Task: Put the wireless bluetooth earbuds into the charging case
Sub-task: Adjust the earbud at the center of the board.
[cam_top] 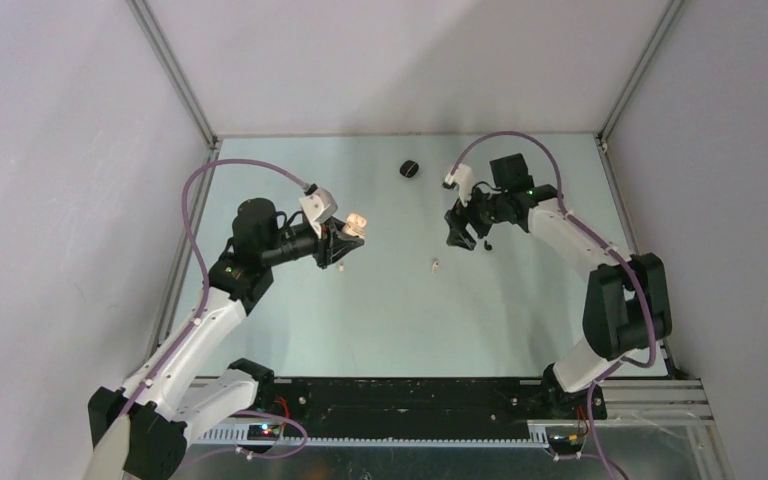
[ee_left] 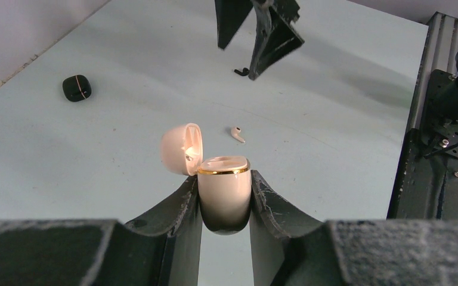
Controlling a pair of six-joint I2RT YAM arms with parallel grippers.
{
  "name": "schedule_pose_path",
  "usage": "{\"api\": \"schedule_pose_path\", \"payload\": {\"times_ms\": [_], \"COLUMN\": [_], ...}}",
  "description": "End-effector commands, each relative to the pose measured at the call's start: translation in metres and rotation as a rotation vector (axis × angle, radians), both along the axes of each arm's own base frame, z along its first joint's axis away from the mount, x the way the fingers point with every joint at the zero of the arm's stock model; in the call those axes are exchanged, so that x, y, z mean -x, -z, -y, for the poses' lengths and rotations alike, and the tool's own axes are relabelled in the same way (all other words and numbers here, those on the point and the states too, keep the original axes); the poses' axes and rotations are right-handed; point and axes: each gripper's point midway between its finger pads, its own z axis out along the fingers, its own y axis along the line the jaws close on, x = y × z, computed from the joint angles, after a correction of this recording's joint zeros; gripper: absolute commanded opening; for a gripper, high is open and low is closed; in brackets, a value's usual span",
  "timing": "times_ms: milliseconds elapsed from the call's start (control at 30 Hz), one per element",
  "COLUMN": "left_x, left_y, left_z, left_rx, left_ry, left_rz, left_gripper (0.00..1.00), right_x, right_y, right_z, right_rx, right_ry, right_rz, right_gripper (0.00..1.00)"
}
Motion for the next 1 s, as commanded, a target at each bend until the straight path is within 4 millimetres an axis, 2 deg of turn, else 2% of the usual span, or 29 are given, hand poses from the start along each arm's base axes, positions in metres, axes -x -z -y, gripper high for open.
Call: {"api": "schedule_pose_path", "payload": {"times_ms": [0, 133, 167, 367, 533, 967], "left_x": [-0.002, -0.001, 0.0, 0.001, 0.001, 0.002], "left_y": [-0.024, -0.023, -0.023, -0.021, -0.02, -0.017], "left_z": [-0.001, -0.001, -0.001, -0.001, -0.001, 0.001], "left_rx": [0.007, 0.007, 0.006, 0.003, 0.001, -0.003], "left_ry": [-0.002, 0.003, 0.003, 0.008, 0.012, 0.028], "left_rz": [0.085, 0.088, 0.09, 0.092, 0.089, 0.081], "left_gripper": [0.0, 0.0, 0.0, 0.0, 0.0, 0.0], "right_x": [0.022, 0.027, 0.028, 0.034, 0.031, 0.018], "right_y": [0.016, 0.048, 0.057, 0.094, 0.109, 0.124], "right_z": [-0.02, -0.025, -0.027, -0.035, -0.039, -0.036], "right_rx": [-0.002, 0.063, 0.069, 0.181, 0.231, 0.289], "right_ry": [-0.271, -0.369, -0.403, -0.484, -0.517, -0.581], "right_rz": [0.018, 0.002, -0.001, -0.019, 0.002, 0.078], "right_gripper": [0.73, 0.66, 0.59, 0.5, 0.49, 0.43]}}
